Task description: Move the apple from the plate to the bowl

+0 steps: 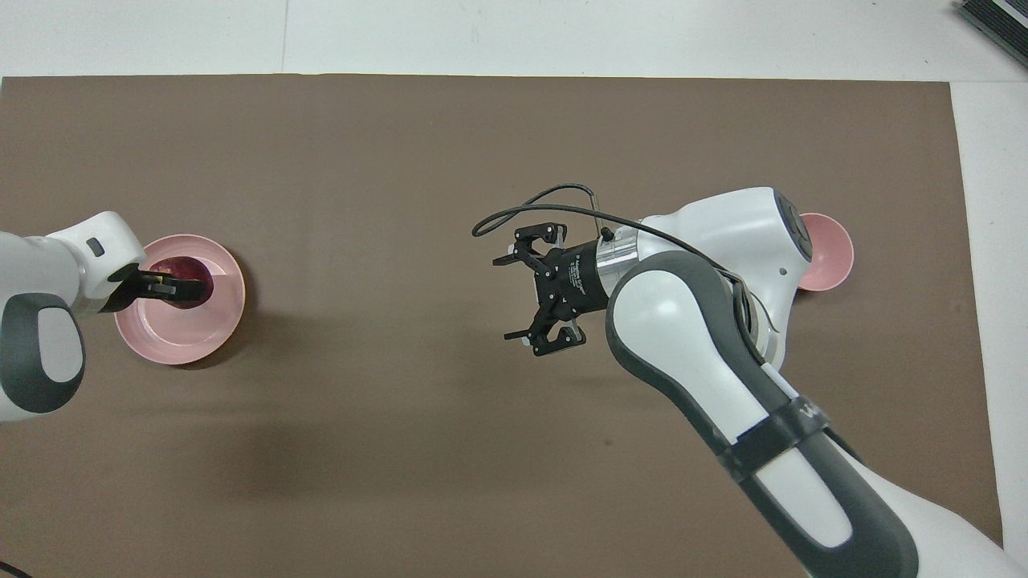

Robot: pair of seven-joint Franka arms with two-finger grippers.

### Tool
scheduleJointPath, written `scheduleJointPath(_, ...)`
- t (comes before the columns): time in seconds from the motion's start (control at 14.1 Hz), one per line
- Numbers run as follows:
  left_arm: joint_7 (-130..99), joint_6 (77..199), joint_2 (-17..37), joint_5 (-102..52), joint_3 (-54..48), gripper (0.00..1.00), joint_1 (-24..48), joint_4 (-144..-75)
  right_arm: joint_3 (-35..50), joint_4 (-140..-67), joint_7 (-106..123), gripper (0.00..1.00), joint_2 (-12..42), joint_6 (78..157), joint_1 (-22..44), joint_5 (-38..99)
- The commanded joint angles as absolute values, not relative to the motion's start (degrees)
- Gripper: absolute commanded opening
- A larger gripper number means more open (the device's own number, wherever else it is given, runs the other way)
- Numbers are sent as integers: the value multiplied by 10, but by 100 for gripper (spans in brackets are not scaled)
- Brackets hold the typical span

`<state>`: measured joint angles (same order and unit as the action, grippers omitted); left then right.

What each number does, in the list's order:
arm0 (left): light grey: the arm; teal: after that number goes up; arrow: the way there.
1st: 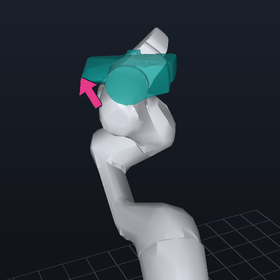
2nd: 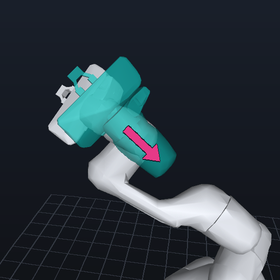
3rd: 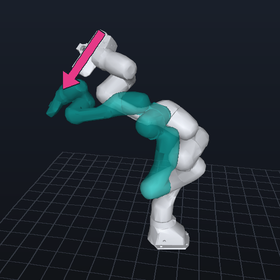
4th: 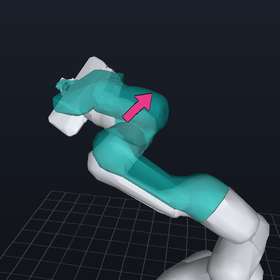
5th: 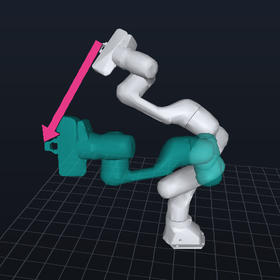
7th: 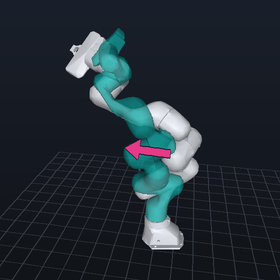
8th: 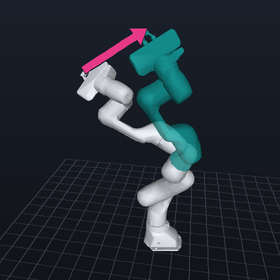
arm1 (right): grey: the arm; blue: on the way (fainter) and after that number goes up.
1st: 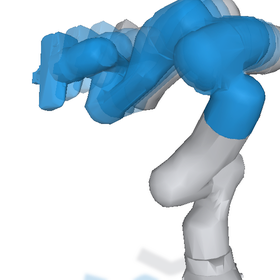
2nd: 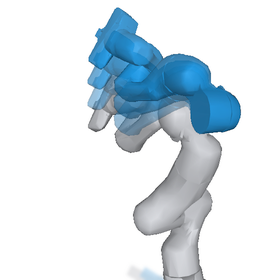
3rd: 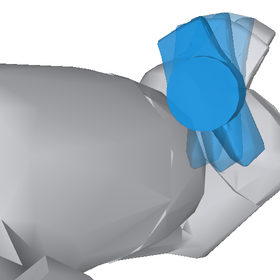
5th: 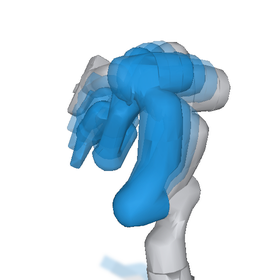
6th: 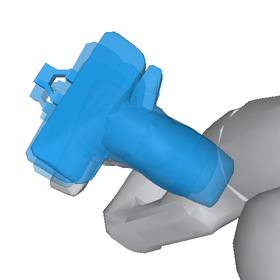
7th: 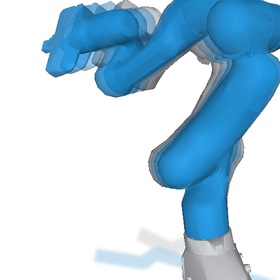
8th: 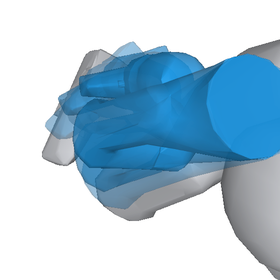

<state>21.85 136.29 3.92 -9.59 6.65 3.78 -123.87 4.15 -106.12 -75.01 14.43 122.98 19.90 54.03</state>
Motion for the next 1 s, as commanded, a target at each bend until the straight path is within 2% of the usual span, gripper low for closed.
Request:
scheduleJointPath(0.0, 224, 1291, 11, -147, 69, 0, 60, -1207, 45, -1062, -758, 100, 145, 1243, 199, 555)
scheduleJointPath(0.28, 164, 1236, 7, -212, 62, 0, 99, -1165, 45, -1061, -758, 100, 145, 1240, 198, 555)
scheduleJointPath(0.71, 75, 1242, 8, -364, 57, 0, 171, -1158, 45, -1061, -758, 100, 145, 1241, 198, 562)
scheduleJointPath(0.92, 64, 1252, 5, -448, 27, 0, 175, -1163, 45, -1065, -758, 100, 142, 1245, 198, 617)
